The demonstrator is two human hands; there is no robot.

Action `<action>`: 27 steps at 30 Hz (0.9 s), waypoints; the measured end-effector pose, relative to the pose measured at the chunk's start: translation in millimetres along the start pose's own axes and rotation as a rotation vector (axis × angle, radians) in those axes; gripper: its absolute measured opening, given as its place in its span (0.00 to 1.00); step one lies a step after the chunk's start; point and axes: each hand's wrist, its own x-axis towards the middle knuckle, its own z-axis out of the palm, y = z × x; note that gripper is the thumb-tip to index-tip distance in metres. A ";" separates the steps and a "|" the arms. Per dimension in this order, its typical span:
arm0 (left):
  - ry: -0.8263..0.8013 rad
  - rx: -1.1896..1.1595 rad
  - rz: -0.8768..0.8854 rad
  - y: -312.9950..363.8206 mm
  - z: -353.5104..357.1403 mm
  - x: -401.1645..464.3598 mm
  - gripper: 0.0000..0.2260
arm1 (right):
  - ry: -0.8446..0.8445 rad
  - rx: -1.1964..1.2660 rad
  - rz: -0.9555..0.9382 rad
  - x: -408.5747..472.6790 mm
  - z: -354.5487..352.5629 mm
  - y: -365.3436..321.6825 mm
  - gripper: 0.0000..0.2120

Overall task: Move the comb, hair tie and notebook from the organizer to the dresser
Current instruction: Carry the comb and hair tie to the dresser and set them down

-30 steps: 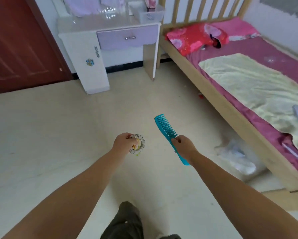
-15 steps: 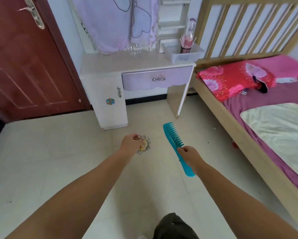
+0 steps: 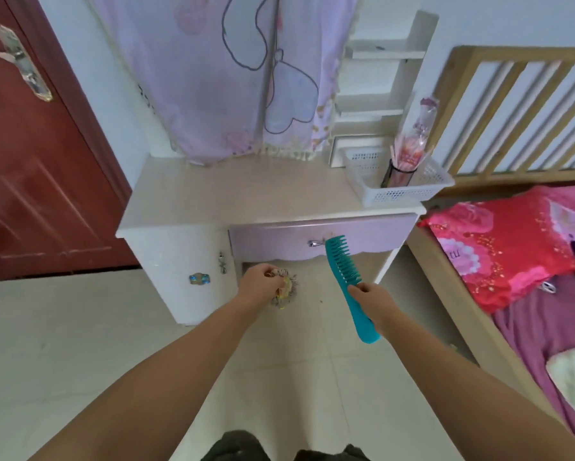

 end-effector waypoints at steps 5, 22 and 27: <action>-0.002 -0.011 -0.057 30.3 -7.9 130.6 0.05 | -0.033 0.005 -0.024 123.2 10.5 -76.4 0.07; -0.169 0.069 -0.229 106.4 60.6 441.6 0.04 | 0.101 -0.115 0.149 383.4 40.5 -181.9 0.10; -0.091 0.183 -0.260 98.7 72.3 466.2 0.03 | 0.080 -0.106 0.172 414.4 50.5 -182.3 0.07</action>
